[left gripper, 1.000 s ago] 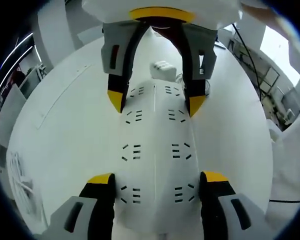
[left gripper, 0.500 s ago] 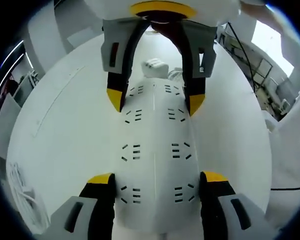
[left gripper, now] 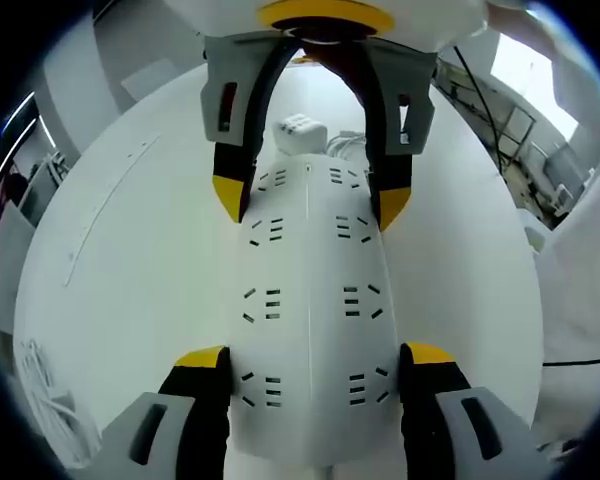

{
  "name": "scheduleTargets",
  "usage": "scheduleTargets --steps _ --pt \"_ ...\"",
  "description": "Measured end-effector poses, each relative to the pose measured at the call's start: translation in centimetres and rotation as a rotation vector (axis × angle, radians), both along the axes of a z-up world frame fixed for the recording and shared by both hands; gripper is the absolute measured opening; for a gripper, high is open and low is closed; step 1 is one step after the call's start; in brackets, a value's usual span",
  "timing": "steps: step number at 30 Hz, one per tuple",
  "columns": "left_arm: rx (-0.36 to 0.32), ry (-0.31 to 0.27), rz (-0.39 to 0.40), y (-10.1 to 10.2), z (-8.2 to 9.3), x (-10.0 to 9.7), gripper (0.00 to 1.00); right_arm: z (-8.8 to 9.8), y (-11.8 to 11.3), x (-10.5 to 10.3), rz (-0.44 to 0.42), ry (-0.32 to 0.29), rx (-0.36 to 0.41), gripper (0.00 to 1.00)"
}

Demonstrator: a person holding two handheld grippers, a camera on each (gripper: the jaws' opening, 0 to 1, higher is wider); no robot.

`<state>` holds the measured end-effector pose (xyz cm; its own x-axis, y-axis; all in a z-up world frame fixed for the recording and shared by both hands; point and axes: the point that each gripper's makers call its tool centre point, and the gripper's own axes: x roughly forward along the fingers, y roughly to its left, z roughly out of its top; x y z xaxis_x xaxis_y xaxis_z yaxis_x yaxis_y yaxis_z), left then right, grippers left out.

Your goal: Straighten the power strip on the desk, plug the charger into it

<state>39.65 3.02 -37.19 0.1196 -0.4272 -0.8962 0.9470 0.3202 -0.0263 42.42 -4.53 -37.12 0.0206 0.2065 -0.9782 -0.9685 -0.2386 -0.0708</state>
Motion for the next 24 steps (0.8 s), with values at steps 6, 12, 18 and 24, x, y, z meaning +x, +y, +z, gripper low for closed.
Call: scheduleTargets --steps 6,12,18,24 --pt "0.002 0.000 -0.017 -0.04 -0.01 -0.12 0.69 -0.01 -0.04 -0.16 -0.023 -0.003 -0.003 0.62" --pt "0.016 0.003 -0.031 0.01 -0.02 -0.06 0.69 -0.07 -0.06 -0.18 -0.037 -0.001 0.001 0.62" --pt "0.031 0.007 -0.047 0.11 -0.03 -0.01 0.69 -0.08 -0.14 -0.31 -0.062 -0.004 -0.005 0.62" --pt "0.048 0.011 -0.076 0.28 -0.04 0.12 0.69 -0.11 -0.15 -0.45 -0.095 -0.004 -0.009 0.62"
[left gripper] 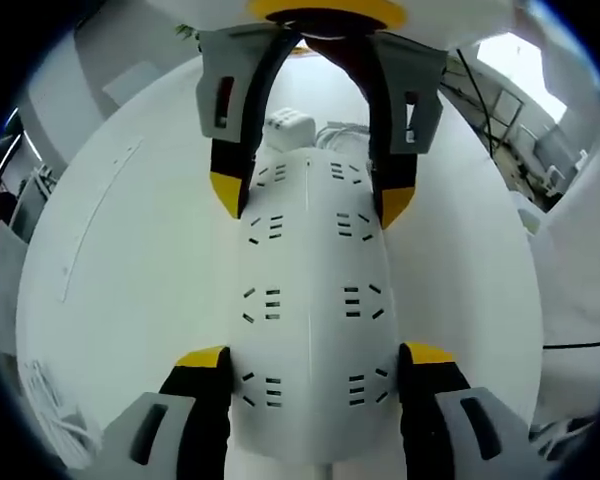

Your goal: Straighten the power strip on the desk, plug the charger into it

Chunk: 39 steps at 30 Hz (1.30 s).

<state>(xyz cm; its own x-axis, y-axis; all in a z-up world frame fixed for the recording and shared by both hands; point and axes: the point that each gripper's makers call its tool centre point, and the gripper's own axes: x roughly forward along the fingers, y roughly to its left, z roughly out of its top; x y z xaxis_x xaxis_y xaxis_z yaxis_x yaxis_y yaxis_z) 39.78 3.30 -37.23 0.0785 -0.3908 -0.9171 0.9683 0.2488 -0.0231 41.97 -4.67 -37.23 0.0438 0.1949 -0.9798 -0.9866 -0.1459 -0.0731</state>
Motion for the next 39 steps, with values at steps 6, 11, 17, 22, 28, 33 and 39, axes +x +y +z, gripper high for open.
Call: scheduleTargets --steps 6,11,17,22,28,33,39 --pt "0.007 0.001 -0.024 0.1 0.0 0.0 0.68 0.0 0.0 -0.2 -0.038 0.000 0.008 0.62" --pt "0.013 0.002 -0.038 0.0 0.0 0.1 0.68 0.0 0.0 -0.2 -0.057 0.000 0.019 0.62" --pt "0.011 0.001 -0.051 0.1 -0.1 0.4 0.68 0.0 0.1 -0.4 -0.077 -0.001 0.024 0.62" --pt "0.012 0.001 -0.072 0.0 -0.1 0.2 0.68 0.0 0.1 -0.5 -0.098 -0.001 0.022 0.62" --pt "0.003 -0.001 -0.085 -0.1 -0.2 0.2 0.68 0.0 0.2 -0.4 -0.113 -0.002 0.033 0.62" --pt "0.007 0.000 -0.097 0.1 -0.3 0.6 0.68 0.0 0.1 -0.7 -0.140 -0.003 0.037 0.62" --pt "0.018 0.001 -0.113 0.4 -0.4 0.7 0.68 0.0 0.2 -1.2 -0.164 -0.004 0.044 0.62"
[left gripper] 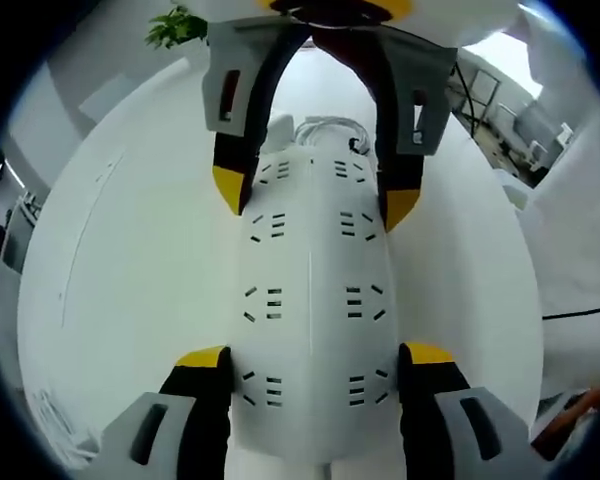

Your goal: Straighten the power strip on the desk, plug the charger into it

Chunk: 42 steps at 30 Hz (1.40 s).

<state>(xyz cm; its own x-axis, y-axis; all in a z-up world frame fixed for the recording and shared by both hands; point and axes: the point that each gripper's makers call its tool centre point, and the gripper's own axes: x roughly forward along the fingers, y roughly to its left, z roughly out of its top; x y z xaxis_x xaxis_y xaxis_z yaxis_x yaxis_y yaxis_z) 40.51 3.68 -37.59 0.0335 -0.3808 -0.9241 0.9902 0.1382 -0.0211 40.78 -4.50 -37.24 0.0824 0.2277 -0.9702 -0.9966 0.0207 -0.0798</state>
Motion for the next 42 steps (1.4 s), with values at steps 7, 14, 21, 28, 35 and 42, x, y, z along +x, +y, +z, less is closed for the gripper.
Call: scheduleTargets --steps 7,14,21,28,35,42 --pt "0.009 -0.001 -0.015 0.2 0.0 0.2 0.68 0.0 0.1 -0.2 -0.033 -0.003 0.009 0.62" --pt "0.017 -0.001 -0.031 0.3 0.0 0.0 0.68 -0.1 0.3 0.1 -0.076 -0.002 0.001 0.62" --pt "0.022 -0.001 -0.035 0.3 0.0 0.0 0.68 0.0 0.1 0.0 0.077 0.020 0.014 0.63" --pt "0.026 -0.001 -0.033 0.2 0.0 -0.1 0.68 -0.1 -0.5 -1.0 0.204 0.042 0.018 0.66" --pt "0.030 -0.001 -0.039 -0.1 0.0 -0.7 0.68 -0.3 -0.5 -1.2 0.203 0.031 -0.006 0.65" --pt "0.036 0.000 -0.049 -0.1 0.1 -1.0 0.68 -0.2 -0.4 -1.1 0.140 0.023 -0.038 0.64"
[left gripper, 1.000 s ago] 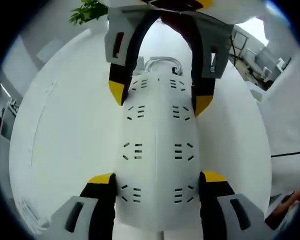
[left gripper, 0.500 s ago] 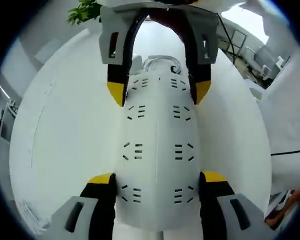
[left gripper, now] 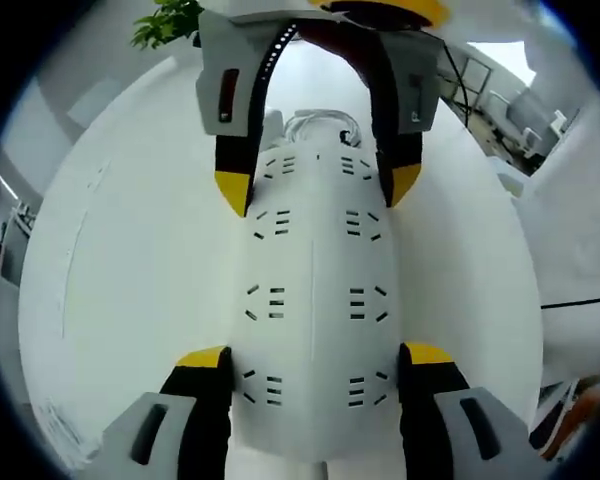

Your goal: Straighten the power strip on the desk, plug the charger into it

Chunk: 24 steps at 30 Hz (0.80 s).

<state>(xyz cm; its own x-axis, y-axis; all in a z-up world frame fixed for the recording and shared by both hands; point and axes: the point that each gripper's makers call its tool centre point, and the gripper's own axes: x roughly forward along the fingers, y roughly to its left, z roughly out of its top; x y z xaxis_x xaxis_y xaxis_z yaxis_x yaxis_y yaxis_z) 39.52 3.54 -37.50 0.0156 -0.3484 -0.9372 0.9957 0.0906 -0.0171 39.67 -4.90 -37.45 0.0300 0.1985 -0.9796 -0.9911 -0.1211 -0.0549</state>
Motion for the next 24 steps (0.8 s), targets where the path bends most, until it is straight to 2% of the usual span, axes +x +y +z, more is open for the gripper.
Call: scheduleTargets --steps 10,17,22,24 --pt "0.009 0.000 -0.040 0.1 0.1 -0.2 0.68 0.1 -0.1 -0.4 -0.077 -0.007 0.007 0.63" --pt "0.030 -0.001 -0.058 0.2 0.2 -0.2 0.68 0.2 -0.1 -1.1 -0.087 -0.005 0.027 0.63" --pt "0.025 -0.001 -0.057 0.1 0.1 -0.2 0.68 0.6 0.0 -0.6 -0.134 0.026 0.127 0.63" --pt "0.024 0.000 -0.056 0.2 0.1 0.1 0.68 2.0 -0.2 0.4 -0.186 0.036 0.225 0.62"
